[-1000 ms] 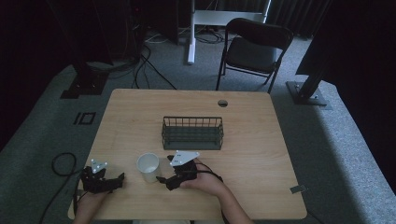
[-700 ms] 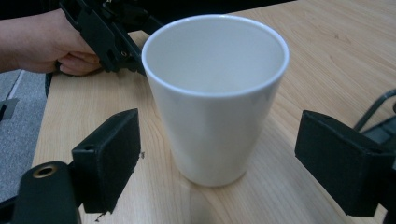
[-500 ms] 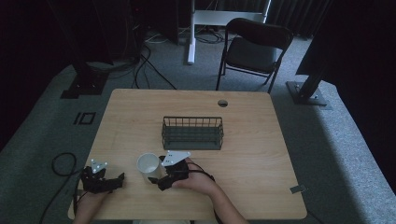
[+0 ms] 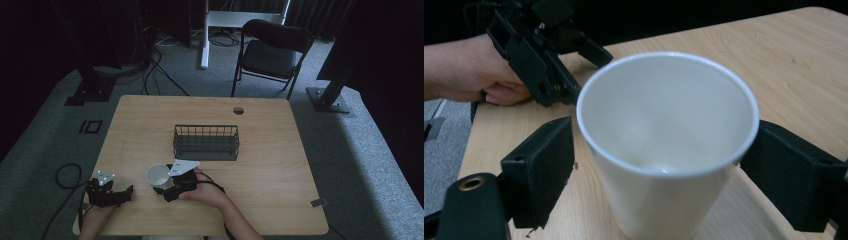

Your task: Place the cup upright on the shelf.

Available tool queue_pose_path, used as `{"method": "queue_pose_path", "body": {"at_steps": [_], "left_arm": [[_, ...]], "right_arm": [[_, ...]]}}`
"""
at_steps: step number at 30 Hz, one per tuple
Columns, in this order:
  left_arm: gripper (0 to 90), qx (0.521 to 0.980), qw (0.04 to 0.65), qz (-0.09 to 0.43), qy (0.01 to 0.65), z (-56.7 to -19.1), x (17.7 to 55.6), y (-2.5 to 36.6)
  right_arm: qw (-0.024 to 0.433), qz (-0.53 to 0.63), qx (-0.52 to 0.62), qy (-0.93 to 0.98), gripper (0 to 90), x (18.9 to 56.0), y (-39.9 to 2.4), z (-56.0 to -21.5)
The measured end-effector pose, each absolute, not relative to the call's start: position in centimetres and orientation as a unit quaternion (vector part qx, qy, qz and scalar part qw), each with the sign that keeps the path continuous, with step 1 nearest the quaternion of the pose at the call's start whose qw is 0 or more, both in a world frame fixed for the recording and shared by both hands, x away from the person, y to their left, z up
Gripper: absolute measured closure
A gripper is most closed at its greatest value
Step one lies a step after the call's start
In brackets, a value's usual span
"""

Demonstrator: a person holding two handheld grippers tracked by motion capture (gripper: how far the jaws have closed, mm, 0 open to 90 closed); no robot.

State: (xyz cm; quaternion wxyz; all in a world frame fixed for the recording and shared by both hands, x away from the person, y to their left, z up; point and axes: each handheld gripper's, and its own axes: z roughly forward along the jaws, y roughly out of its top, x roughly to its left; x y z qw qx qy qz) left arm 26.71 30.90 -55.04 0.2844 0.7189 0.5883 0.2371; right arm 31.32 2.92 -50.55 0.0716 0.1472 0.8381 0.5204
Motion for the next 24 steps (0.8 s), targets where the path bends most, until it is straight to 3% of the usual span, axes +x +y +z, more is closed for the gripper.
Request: {"method": "queue_pose_path", "body": {"at_steps": [18, 20, 24], "left_arm": [[0.8, 0.721, 0.285, 0.236, 0.586, -55.0, 26.7, 31.0], [0.7, 0.721, 0.285, 0.236, 0.586, -55.0, 26.7, 31.0], [0.7, 0.721, 0.285, 0.236, 0.586, -55.0, 26.7, 31.0]], "right_arm": [[0.076, 0.532, 0.144, 0.831, 14.6, 31.4, 4.0, -50.2], [0.084, 0.531, 0.143, 0.831, 19.1, 31.3, 4.1, -50.2], [0.091, 0.529, 0.144, 0.831, 19.7, 31.3, 4.1, -50.1]]}}
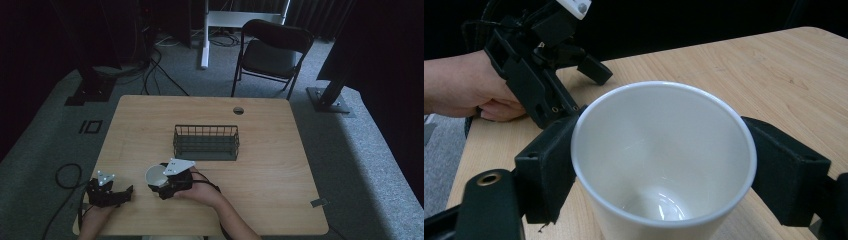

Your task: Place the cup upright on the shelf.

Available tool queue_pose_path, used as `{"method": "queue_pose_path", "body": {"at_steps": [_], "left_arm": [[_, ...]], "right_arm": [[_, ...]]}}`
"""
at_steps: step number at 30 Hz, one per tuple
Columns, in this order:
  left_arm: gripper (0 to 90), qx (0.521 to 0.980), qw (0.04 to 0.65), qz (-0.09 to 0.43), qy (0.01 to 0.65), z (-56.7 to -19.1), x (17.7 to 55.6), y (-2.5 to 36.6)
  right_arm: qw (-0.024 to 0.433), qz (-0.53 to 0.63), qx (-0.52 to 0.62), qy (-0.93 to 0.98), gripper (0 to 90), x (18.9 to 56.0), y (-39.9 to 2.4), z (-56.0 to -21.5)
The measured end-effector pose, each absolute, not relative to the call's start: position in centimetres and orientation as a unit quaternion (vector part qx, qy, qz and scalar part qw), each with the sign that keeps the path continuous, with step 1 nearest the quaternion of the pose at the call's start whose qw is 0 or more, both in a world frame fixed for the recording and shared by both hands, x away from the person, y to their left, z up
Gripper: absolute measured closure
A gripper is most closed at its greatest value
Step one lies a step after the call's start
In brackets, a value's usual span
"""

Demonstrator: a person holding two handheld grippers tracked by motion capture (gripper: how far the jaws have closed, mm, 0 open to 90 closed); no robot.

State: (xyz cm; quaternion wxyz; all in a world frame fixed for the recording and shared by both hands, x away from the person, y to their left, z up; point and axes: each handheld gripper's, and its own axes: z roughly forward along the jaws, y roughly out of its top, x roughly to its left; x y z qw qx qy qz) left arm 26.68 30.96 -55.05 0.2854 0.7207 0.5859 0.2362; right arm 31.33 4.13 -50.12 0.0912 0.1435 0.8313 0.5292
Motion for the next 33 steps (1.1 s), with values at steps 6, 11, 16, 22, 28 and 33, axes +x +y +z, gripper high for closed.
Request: {"method": "queue_pose_path", "body": {"at_steps": [6, 11, 16, 22, 28, 33], "left_arm": [[0.7, 0.721, 0.285, 0.236, 0.586, -55.0, 26.7, 31.0], [0.7, 0.721, 0.285, 0.236, 0.586, -55.0, 26.7, 31.0], [0.7, 0.721, 0.286, 0.236, 0.586, -55.1, 26.7, 31.0], [0.7, 0.721, 0.285, 0.236, 0.586, -55.0, 26.7, 31.0], [0.7, 0.721, 0.285, 0.236, 0.586, -55.0, 26.7, 31.0], [0.7, 0.72, 0.286, 0.236, 0.587, -55.0, 26.7, 30.9]], "right_arm": [[0.091, 0.53, 0.154, 0.829, 19.9, 31.6, 4.0, -49.5], [0.093, 0.533, 0.159, 0.826, 19.9, 31.9, 3.9, -48.5], [0.1, 0.54, 0.162, 0.82, 19.9, 32.2, 3.7, -47.4], [0.113, 0.545, 0.155, 0.816, 19.9, 32.6, 3.6, -45.8], [0.117, 0.556, 0.148, 0.81, 19.9, 32.8, 3.8, -44.0], [0.127, 0.568, 0.15, 0.799, 19.9, 33.3, 3.7, -42.4]]}}
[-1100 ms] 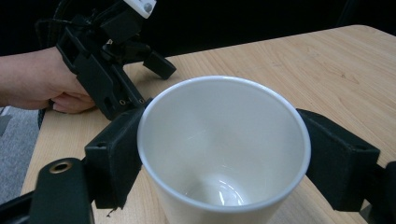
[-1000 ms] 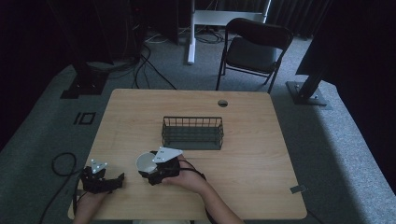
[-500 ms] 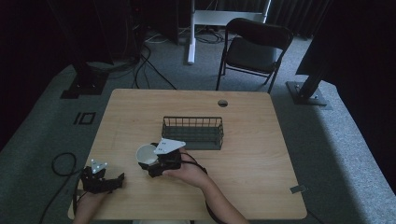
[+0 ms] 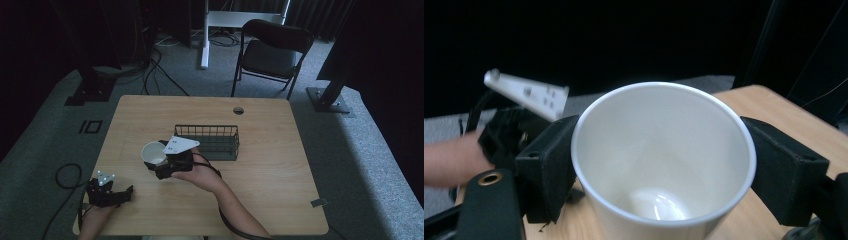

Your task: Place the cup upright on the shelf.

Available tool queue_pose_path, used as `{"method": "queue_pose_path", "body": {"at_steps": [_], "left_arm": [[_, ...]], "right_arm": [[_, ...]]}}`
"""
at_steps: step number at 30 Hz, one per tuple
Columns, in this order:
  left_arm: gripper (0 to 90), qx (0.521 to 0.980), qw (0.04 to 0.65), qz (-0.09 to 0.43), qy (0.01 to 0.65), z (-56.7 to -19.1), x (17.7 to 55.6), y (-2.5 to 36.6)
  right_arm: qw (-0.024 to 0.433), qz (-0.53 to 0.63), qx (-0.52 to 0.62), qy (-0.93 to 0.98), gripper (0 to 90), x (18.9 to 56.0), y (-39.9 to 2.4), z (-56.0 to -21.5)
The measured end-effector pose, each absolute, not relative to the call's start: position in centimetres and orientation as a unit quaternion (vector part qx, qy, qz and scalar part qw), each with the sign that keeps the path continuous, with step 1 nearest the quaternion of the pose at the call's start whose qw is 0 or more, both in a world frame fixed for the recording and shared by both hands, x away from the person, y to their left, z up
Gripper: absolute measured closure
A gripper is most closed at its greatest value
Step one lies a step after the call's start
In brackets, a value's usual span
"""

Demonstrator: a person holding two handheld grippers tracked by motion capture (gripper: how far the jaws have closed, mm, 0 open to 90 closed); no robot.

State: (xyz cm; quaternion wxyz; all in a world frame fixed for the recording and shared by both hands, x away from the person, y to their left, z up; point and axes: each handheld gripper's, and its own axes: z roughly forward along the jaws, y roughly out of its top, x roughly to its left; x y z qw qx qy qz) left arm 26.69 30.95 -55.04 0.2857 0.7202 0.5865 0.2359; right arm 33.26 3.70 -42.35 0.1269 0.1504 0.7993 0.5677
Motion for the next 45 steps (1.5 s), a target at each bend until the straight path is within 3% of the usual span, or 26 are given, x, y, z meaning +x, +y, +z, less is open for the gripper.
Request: {"method": "queue_pose_path", "body": {"at_steps": [21, 45], "left_arm": [[0.7, 0.721, 0.285, 0.236, 0.586, -55.0, 26.7, 31.0], [0.7, 0.72, 0.286, 0.236, 0.587, -55.0, 26.7, 30.9]], "right_arm": [[0.197, 0.585, 0.189, 0.764, 20.0, 35.8, 0.1, -36.5], [0.252, 0.549, 0.277, 0.747, 20.0, 38.8, -7.1, -37.7]]}}
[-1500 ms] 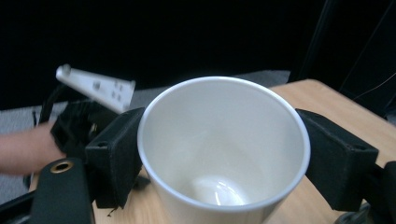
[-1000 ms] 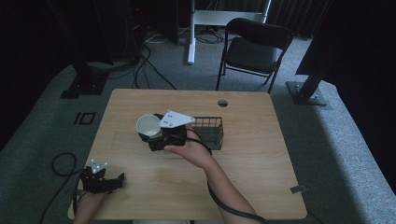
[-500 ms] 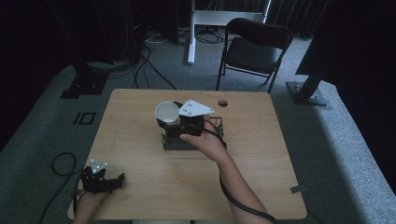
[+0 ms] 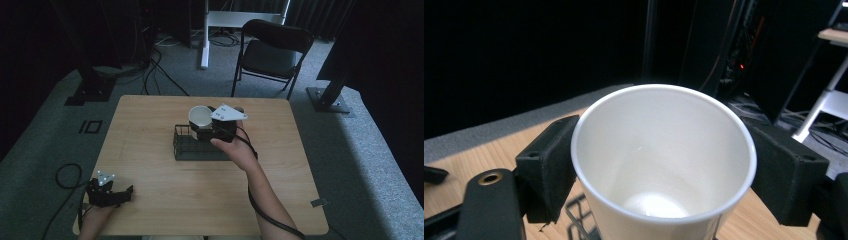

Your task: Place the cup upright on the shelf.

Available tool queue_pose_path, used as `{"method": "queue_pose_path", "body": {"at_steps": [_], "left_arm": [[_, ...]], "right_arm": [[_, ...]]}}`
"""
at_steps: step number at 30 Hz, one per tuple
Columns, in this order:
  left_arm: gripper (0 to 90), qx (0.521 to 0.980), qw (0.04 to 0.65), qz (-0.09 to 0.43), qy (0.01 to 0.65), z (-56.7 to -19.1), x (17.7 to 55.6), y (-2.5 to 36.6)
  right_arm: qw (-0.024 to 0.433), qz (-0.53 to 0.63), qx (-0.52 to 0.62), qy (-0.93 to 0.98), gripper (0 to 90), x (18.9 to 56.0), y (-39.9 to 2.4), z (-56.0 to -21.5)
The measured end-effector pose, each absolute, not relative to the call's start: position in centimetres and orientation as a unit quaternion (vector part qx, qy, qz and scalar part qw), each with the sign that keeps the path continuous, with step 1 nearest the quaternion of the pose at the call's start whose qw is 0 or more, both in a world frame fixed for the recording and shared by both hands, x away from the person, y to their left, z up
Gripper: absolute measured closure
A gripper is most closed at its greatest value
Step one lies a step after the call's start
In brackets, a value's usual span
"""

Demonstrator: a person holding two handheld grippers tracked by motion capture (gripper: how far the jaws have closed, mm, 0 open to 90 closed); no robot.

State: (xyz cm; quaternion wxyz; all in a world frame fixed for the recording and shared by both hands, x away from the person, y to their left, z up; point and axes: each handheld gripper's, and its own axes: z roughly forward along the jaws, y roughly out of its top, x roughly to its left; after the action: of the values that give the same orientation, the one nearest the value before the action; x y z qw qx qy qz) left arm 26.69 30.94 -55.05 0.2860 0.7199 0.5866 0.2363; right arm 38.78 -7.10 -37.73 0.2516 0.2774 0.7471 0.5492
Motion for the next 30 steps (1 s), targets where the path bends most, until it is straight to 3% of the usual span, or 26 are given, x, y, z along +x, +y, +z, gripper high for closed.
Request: {"method": "queue_pose_path", "body": {"at_steps": [15, 30], "left_arm": [[0.7, 0.721, 0.285, 0.236, 0.586, -55.0, 26.7, 31.0], [0.7, 0.721, 0.285, 0.236, 0.586, -55.0, 26.7, 31.0]], "right_arm": [[0.257, 0.516, 0.328, 0.748, 19.9, 40.8, -8.5, -41.1], [0.234, 0.5, 0.358, 0.753, 20.0, 41.6, -8.9, -44.1]]}}
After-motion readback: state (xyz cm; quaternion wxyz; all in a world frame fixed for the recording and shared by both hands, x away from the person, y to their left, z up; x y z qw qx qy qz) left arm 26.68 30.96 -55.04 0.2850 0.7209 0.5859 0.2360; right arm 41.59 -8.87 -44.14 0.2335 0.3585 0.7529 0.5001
